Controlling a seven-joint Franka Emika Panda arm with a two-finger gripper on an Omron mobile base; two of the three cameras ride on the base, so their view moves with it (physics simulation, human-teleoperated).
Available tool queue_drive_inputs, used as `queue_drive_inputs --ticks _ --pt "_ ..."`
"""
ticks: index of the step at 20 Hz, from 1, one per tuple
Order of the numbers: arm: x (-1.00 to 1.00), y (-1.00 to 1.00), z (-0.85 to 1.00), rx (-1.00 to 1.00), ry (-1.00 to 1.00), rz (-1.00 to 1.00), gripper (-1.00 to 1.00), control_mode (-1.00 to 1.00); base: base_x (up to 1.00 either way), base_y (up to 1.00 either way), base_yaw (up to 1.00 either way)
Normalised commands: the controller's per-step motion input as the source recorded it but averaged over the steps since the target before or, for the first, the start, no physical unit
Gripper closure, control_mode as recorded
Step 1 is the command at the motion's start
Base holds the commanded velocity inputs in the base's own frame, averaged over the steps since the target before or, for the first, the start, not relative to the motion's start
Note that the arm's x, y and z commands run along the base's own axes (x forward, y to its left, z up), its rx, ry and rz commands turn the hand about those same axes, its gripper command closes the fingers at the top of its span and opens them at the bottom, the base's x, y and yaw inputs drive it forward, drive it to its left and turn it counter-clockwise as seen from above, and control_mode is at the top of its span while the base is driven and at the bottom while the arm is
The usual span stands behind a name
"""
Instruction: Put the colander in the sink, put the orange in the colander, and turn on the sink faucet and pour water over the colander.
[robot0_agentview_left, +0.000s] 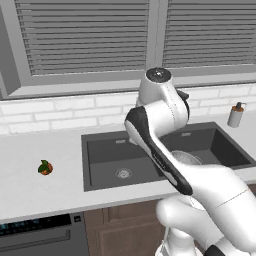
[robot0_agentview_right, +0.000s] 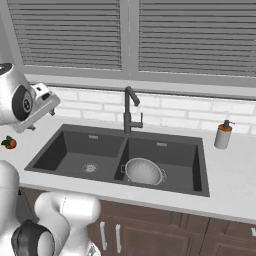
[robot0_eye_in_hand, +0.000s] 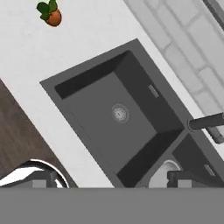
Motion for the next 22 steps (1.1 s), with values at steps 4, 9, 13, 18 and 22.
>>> queue_drive_inputs --ticks 4,9,13,18,22 --pt "-0.84 1.0 -0.01 -0.02 0.21 0.24 -1.0 -1.0 0.0 0.0 0.0" --pt "-0.62 1.0 -0.19 -0.02 0.16 0.28 -1.0 -1.0 0.0 0.0 0.0" --pt "-0.22 1.0 -0.45 -0.05 0.06 0.31 -1.0 -1.0 0.0 0.0 0.0" --pt "0.79 1.0 -0.59 0.0 0.1 0.23 -1.0 -1.0 0.0 0.0 0.0" --pt "0.99 0.95 -0.71 0.0 0.01 0.14 -1.0 -1.0 0.0 0.0 0.0"
